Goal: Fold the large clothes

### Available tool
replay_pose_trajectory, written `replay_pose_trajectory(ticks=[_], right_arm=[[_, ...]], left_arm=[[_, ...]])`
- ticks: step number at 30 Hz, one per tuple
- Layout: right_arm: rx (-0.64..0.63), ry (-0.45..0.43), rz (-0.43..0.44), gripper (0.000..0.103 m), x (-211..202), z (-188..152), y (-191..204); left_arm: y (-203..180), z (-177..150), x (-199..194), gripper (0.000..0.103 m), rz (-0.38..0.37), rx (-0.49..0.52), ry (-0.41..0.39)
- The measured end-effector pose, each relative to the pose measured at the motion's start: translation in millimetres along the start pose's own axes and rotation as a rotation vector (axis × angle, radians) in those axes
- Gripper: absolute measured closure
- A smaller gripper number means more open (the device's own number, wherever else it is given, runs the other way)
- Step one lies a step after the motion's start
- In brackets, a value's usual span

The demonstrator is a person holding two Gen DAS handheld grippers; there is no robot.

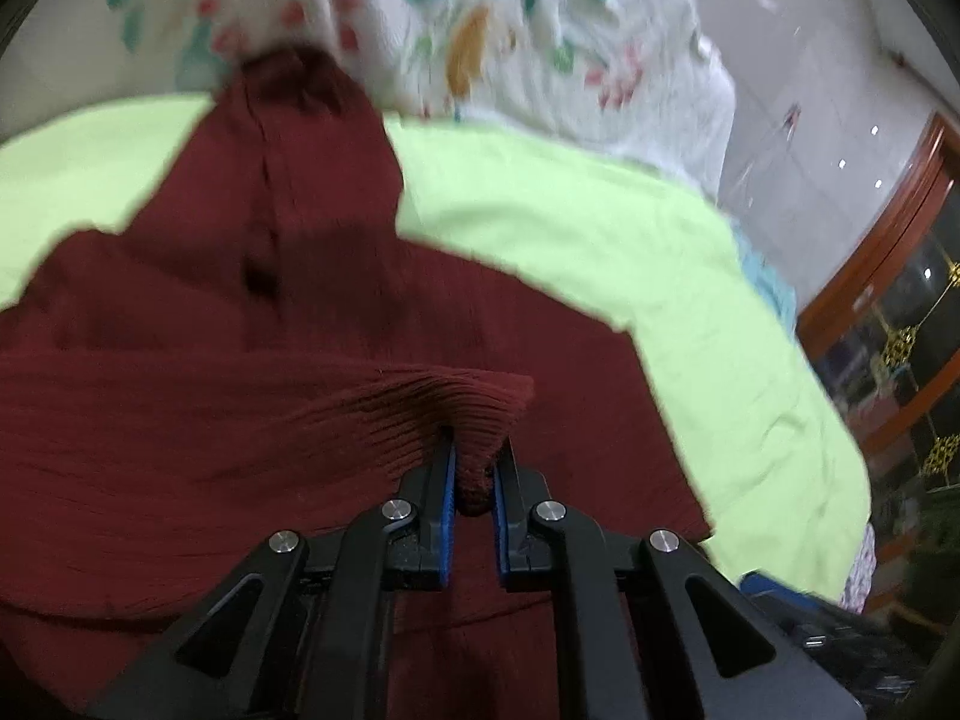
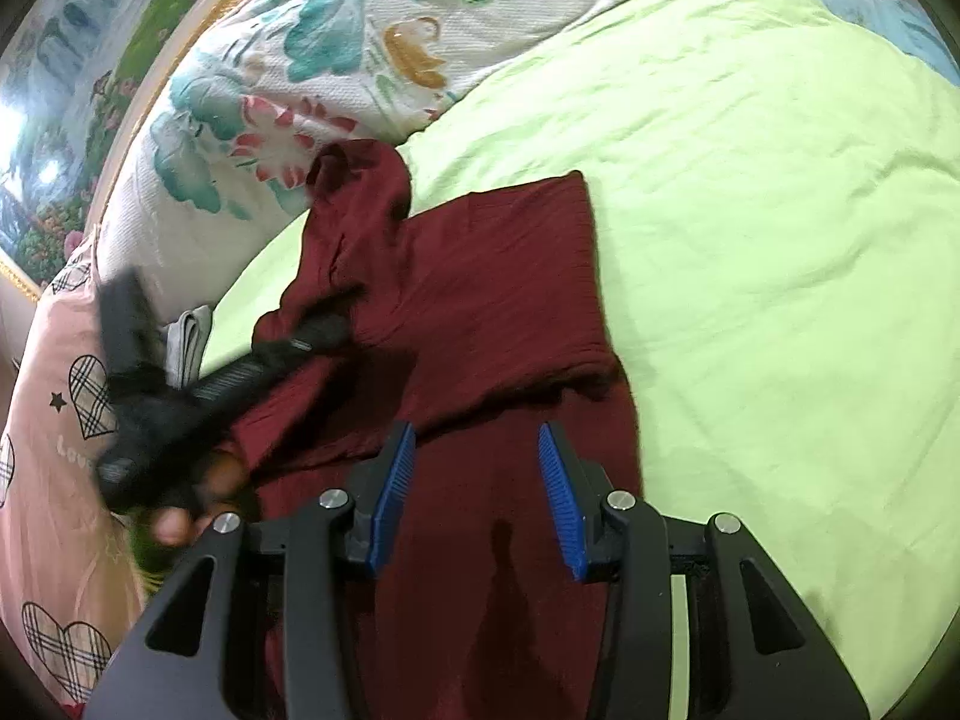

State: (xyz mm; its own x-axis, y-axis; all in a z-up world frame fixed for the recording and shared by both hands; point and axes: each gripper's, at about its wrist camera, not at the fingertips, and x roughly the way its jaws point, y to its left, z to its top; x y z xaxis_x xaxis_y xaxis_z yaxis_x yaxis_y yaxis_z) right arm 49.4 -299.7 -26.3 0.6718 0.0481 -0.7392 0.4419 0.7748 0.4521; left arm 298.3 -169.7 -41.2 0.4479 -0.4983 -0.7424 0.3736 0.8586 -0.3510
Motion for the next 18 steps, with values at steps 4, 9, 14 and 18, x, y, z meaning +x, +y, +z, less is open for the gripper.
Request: replay_pose_trajectory(ticks=[4, 9, 14, 18], right_arm=[[-0.017, 0.004, 0.009, 0.059, 5.3, 2.0, 7.9], [-0.051, 0.031, 0.029, 0.059, 26.6, 6.1, 27.0], [-0.066, 0.062, 0.036, 0.059, 55.9, 15.9, 37.3], [-0.052, 0.094, 0.032, 0.059, 84.4, 28.6, 39.6]], left_arm=[[15.5, -10.8, 7.2, 0.069, -0.007, -0.036, 0.042], [35.3, -33.8, -32.7, 0.035, 0.034, -0.02, 0.001], [89.7, -63.5, -90.5, 0.029, 0.178, -0.075, -0.066], [148.9, -91.3, -136.4, 0.029, 0.277, -0.194, -0.137]])
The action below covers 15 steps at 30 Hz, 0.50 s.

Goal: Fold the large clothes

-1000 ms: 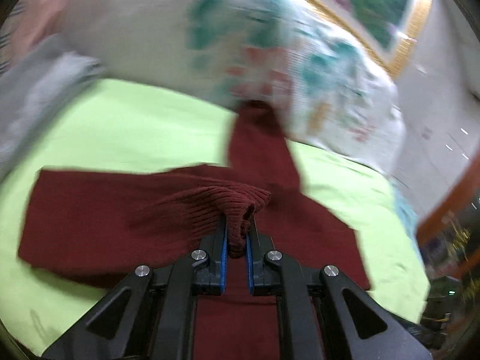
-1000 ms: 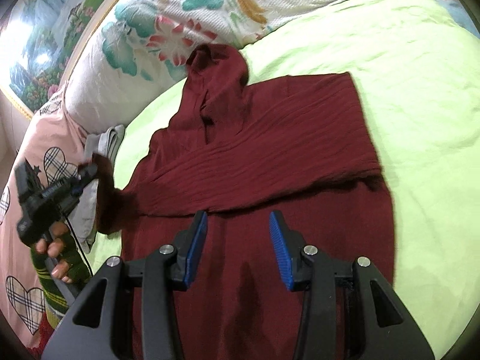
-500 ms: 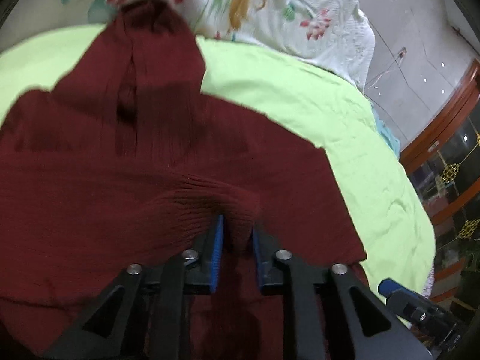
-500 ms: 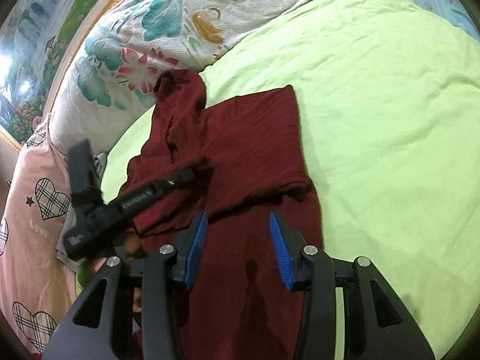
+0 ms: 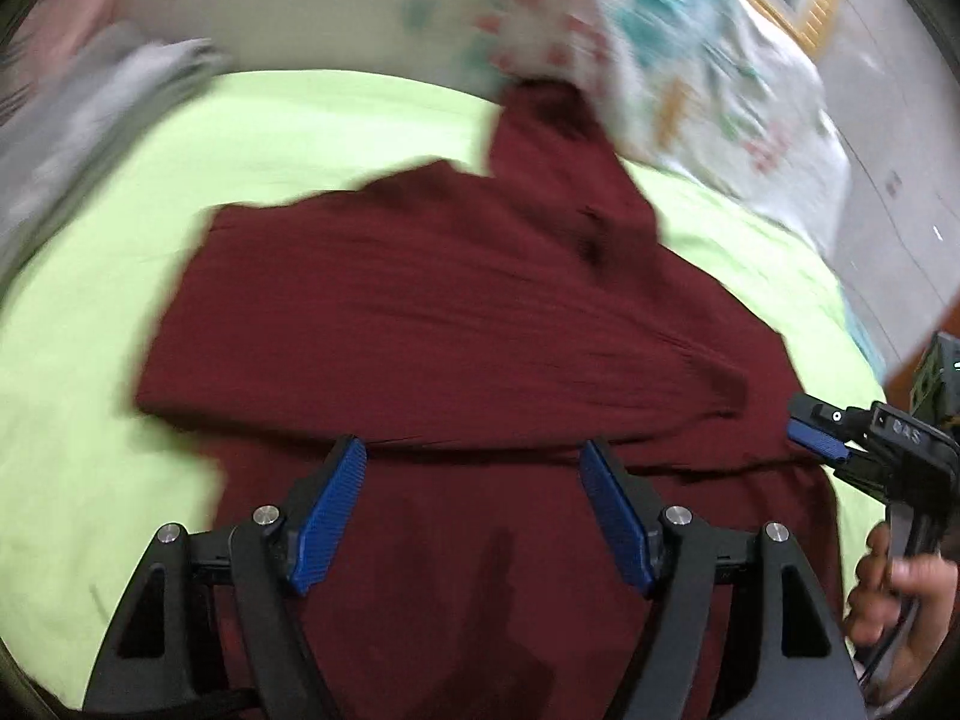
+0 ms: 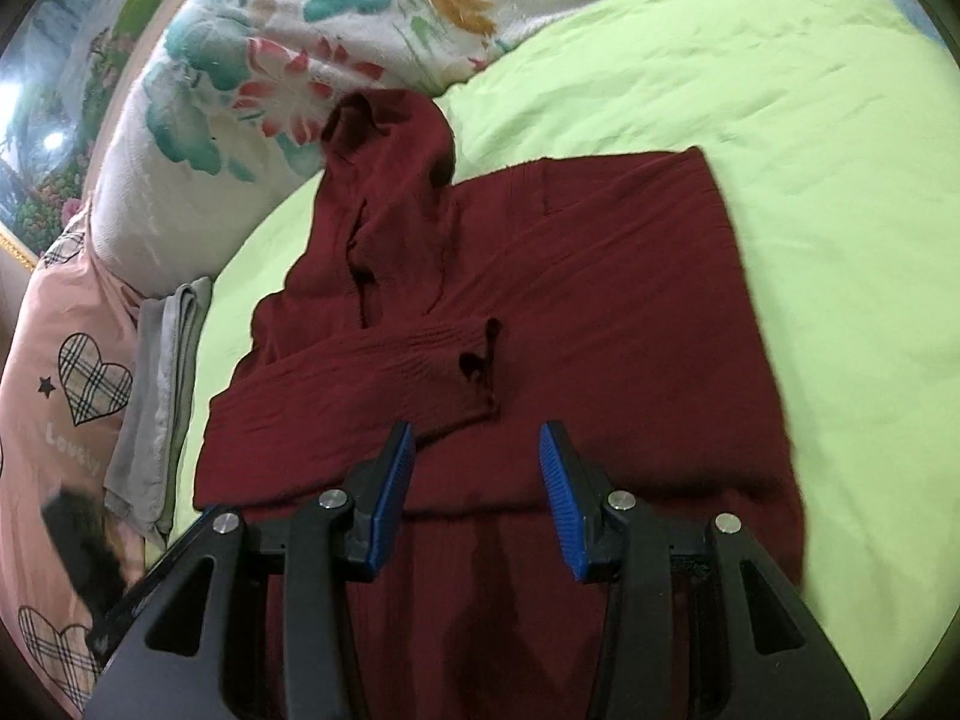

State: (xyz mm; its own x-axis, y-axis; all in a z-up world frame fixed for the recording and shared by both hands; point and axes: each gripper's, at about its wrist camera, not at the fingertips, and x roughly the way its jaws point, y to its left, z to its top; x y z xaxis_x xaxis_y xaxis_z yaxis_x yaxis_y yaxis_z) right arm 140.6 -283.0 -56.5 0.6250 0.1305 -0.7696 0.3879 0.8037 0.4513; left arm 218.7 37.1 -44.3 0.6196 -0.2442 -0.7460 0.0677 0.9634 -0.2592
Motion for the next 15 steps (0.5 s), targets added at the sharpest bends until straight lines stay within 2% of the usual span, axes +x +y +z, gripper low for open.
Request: replay_pose_trajectory(ticks=[2, 5, 9, 11, 13, 15], right_arm=[[0.001, 0.019, 0.002, 0.058, 15.6, 7.2, 2.8], [0.002, 0.061, -0.006, 0.057, 43.7, 15.7, 7.3], [-0.018, 0.059, -0.005, 0.057, 65.0, 22.4, 16.4], [-0.041, 0.056, -0.006, 0.095, 68.3, 25.2, 21.9], [-0.044, 0.035, 0.014, 0.096, 61.7, 28.8, 25.1], [-0.05, -0.047, 0.03, 0.097, 35.8, 34.1, 26.4]], left_arm=[[29.8, -3.3, -5.0, 0.029, 0.06, -0.047, -0.003], [66.2, -6.1, 5.0, 0.03, 0.124, -0.132, 0.037], [85.9, -1.1, 12.4, 0.03, 0.17, -0.189, 0.033], [90.7, 2.5, 18.9, 0.03, 0.184, -0.2, 0.039], [90.9, 6.1, 24.1, 0.03, 0.189, -0.2, 0.041], [90.6, 9.6, 28.6, 0.03, 0.205, -0.185, 0.041]])
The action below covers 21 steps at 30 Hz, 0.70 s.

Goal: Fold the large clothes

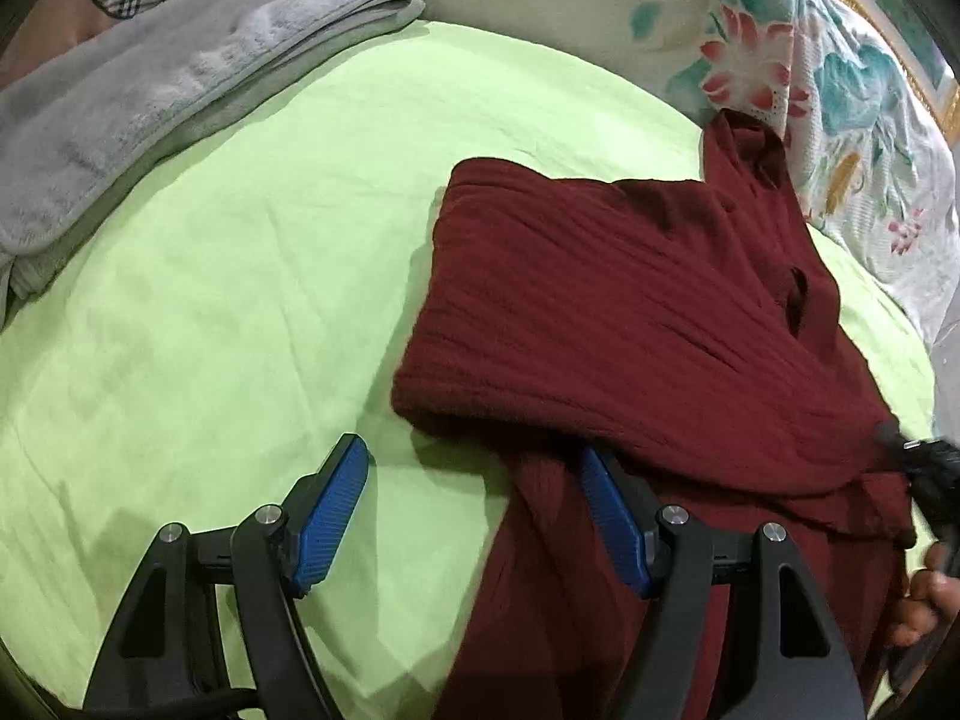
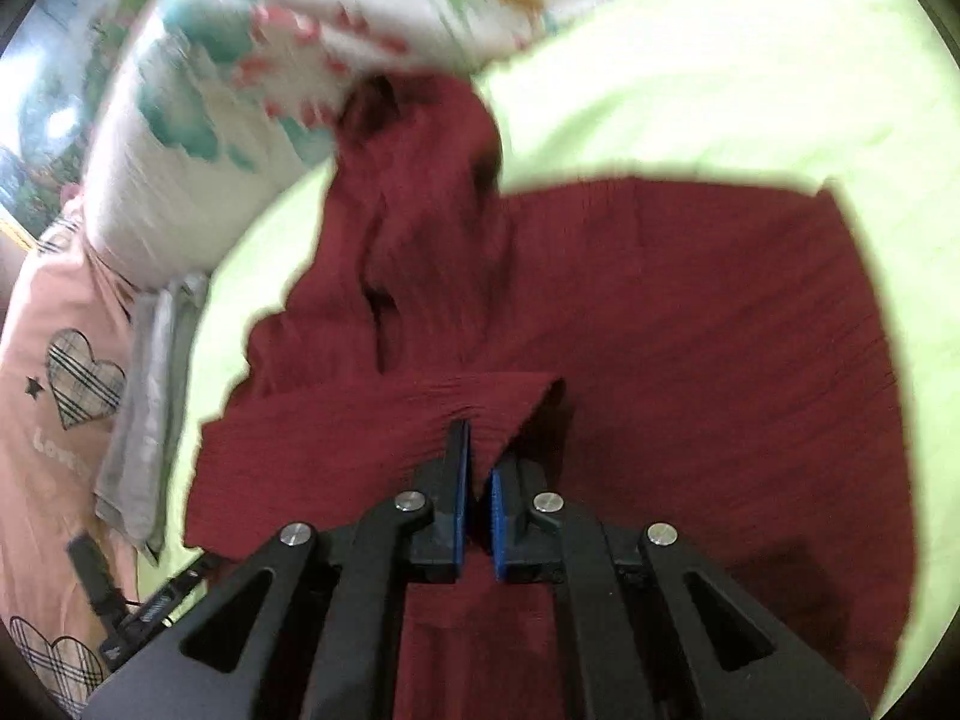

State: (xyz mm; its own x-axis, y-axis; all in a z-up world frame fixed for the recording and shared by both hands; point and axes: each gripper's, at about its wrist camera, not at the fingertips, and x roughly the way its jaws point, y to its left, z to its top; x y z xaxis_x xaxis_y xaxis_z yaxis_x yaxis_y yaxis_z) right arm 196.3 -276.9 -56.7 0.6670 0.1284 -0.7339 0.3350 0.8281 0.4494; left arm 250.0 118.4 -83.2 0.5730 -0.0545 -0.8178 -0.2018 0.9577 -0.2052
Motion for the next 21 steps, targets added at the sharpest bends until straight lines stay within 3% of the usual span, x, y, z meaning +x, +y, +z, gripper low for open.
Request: replay_pose_trajectory(ticks=[4, 8, 12, 21], right_arm=[[0.006, -0.123, -0.042, 0.097, -45.7, 6.5, -9.8], [0.054, -0.098, -0.11, 0.097, -49.2, 3.8, -40.7], [0.085, -0.067, -0.112, 0.097, -44.3, -1.8, -56.4], [0.117, -0.167, -0.152, 0.098, -65.9, -2.2, -71.0]], left_arm=[[1.1, 5.7, 0.6, 0.032, 0.011, 0.007, -0.002], [0.8, 12.8, 4.6, 0.035, 0.024, -0.011, -0.007], [4.8, 13.4, 5.3, 0.044, 0.035, -0.025, -0.014], [-5.6, 4.6, -2.2, 0.05, 0.039, 0.073, -0.017]])
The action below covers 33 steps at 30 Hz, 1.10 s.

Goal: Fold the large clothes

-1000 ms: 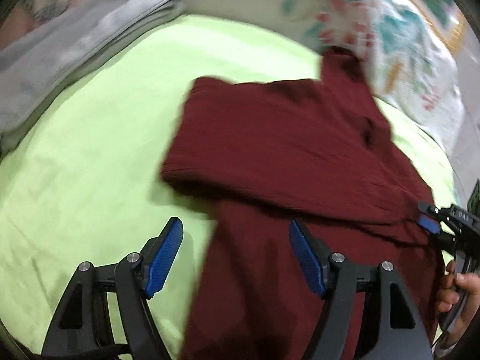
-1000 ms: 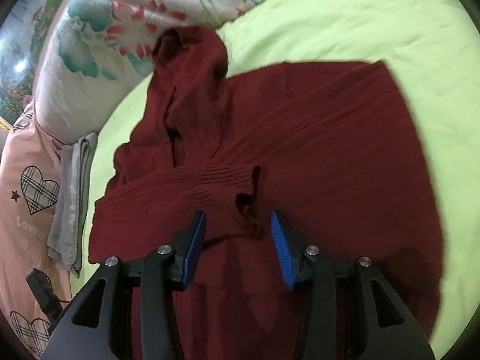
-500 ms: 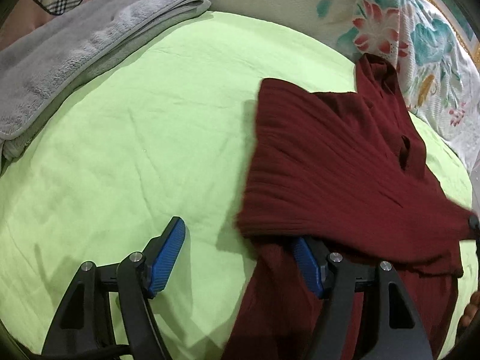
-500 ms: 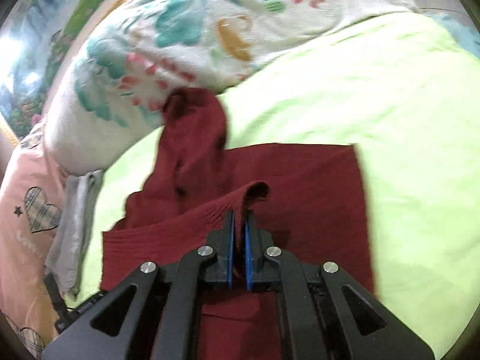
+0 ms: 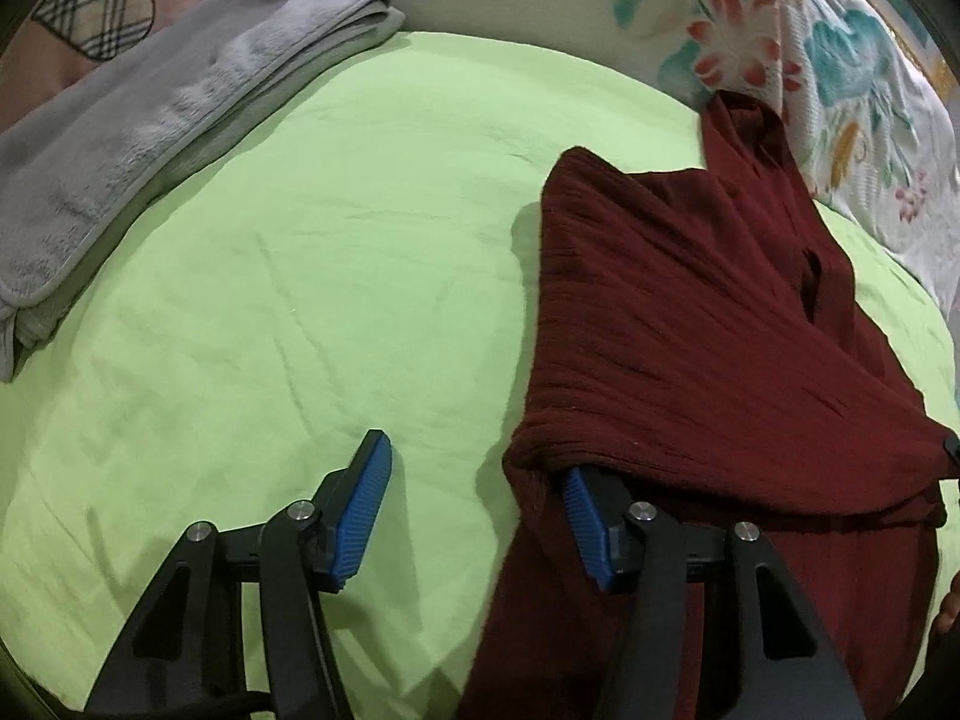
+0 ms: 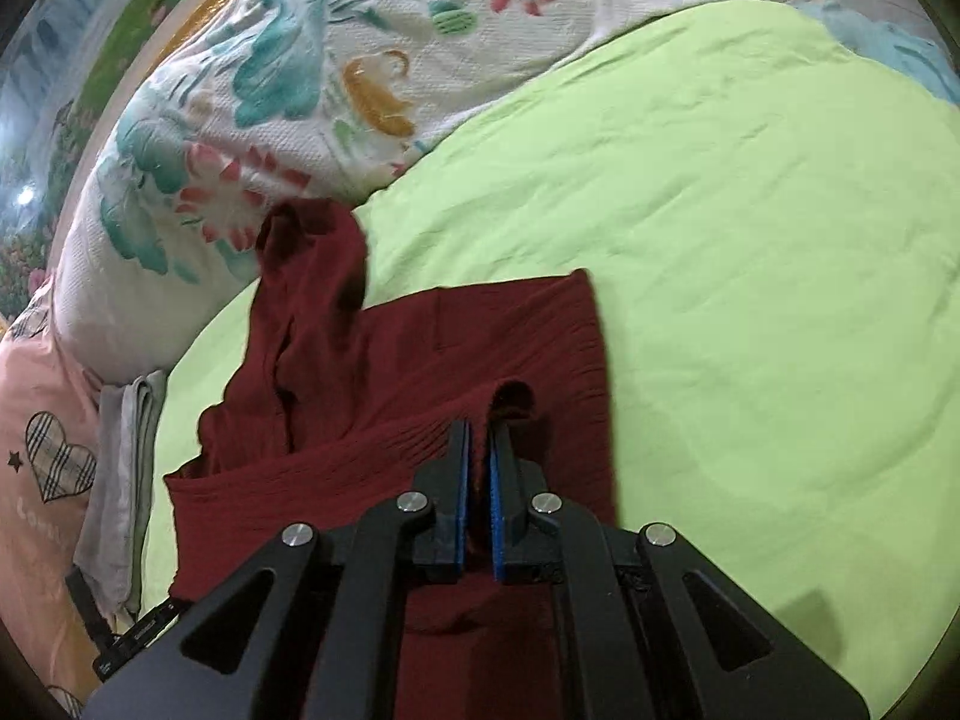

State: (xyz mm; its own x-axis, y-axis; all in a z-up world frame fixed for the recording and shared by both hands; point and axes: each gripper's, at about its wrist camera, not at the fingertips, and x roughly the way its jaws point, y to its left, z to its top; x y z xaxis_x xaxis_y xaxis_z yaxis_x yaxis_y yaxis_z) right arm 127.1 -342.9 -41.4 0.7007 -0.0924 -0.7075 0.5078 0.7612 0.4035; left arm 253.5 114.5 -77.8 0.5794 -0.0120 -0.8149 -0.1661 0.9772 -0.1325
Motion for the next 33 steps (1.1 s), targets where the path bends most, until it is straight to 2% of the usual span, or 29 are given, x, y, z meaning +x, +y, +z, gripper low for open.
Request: replay_pose_trajectory(ticks=[3, 5, 8, 11, 13, 15, 17, 18, 21, 23, 25, 28, 29, 30, 32, 33], right_arm=[[-0.017, 0.054, -0.006, 0.098, 8.3, -1.4, -0.3], [-0.05, 0.053, -0.012, 0.098, 6.9, -2.8, 6.4], [-0.101, 0.031, -0.048, 0.098, -0.2, -1.8, 12.1], [-0.1, 0.128, -0.139, 0.097, 14.5, -4.4, 2.6], [-0.066, 0.11, -0.176, 0.097, 8.0, -3.9, -4.2], [-0.068, 0.039, -0.209, 0.097, -10.2, -1.7, -4.0], [-0.084, -0.015, -0.146, 0.097, -24.9, -0.6, 3.5], [-0.1, -0.011, -0.113, 0.096, -24.5, -0.6, 8.8], [-0.164, 0.11, 0.021, 0.096, 2.6, -7.7, 28.3], [-0.2, 0.167, -0.023, 0.095, 20.3, -14.6, 31.6], [-0.192, 0.204, -0.074, 0.095, 31.5, -20.4, 24.6], [-0.148, 0.209, -0.057, 0.095, 25.1, -18.7, 11.7], [-0.151, 0.206, -0.059, 0.095, 18.5, -15.5, 11.5], [-0.156, 0.195, -0.047, 0.093, 11.4, -10.8, 12.5], [-0.177, 0.172, -0.023, 0.077, -2.4, -4.1, 17.9], [-0.191, 0.164, -0.007, 0.062, -6.2, 5.0, 23.5]], left_arm=[[2.4, 0.6, 2.2, 0.052, 0.031, -0.026, -0.005], [12.6, 0.4, 4.5, 0.053, 0.006, -0.085, 0.001], [14.0, -0.2, 3.9, 0.053, -0.004, -0.085, -0.002], [12.9, -0.5, 3.4, 0.053, -0.001, -0.077, 0.003], [13.2, -0.1, 0.3, 0.053, -0.017, -0.07, 0.016], [15.0, -0.6, -6.9, 0.053, -0.028, -0.06, 0.02], [17.5, -2.8, -18.6, 0.055, -0.045, -0.065, 0.018], [17.0, -3.1, -27.6, 0.056, -0.057, -0.072, 0.002], [6.2, 0.6, -44.9, 0.055, -0.122, -0.072, -0.037], [-9.8, 5.5, -44.3, 0.055, -0.135, -0.044, -0.039], [-21.1, 8.5, -36.1, 0.055, -0.072, 0.002, -0.038], [-26.5, 8.2, -13.1, 0.057, 0.004, 0.059, 0.053], [-25.4, 9.5, -11.8, 0.059, -0.002, 0.06, 0.075], [-25.2, 13.5, -18.4, 0.059, -0.035, 0.056, 0.062], [-31.0, 24.7, -31.4, 0.056, -0.056, 0.072, 0.016], [-36.8, 34.0, -38.8, 0.054, -0.061, 0.085, -0.01]])
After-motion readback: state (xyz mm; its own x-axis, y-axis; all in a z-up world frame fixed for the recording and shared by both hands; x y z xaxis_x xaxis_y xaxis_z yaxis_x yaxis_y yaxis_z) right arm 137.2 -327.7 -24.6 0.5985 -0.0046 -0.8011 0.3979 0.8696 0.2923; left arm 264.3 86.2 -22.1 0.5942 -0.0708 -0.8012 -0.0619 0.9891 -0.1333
